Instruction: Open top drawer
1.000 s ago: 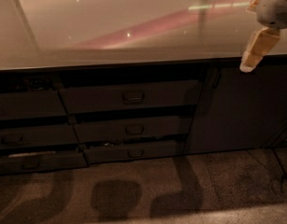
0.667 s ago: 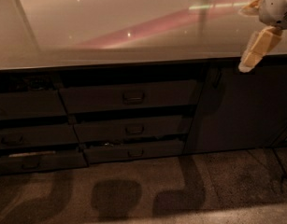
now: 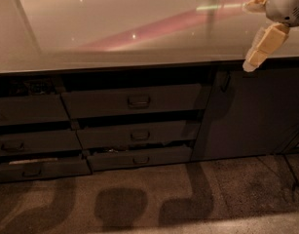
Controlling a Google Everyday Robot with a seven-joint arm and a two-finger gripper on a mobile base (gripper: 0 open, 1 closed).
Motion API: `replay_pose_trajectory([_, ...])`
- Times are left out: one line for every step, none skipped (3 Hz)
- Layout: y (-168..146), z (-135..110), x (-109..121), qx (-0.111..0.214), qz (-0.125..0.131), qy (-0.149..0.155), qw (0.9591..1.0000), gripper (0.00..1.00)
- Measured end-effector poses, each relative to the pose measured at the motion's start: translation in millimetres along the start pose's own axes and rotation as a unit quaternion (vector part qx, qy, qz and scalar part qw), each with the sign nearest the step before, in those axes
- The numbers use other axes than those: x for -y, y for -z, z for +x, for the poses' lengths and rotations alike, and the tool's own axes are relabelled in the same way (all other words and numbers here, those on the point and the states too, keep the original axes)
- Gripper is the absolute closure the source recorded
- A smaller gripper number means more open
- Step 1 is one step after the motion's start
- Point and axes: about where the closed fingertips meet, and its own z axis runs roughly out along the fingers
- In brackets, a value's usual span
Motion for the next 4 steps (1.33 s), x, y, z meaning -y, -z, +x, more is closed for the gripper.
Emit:
replay_pose_trajectory([0,-2,1,0.005,0.013,0.006,0.9999,0.00])
replay_pose_trajectory([21,1,-8,-0.007,0.057,0.046,0.9973,0.00])
replay_pose_trajectory([-17,26,-14,-0.029,0.083,0.054,0.9946,0.00])
replay_pose_trajectory([-59,48,-6,-0.021,0.091,0.016,0.9955,0.00])
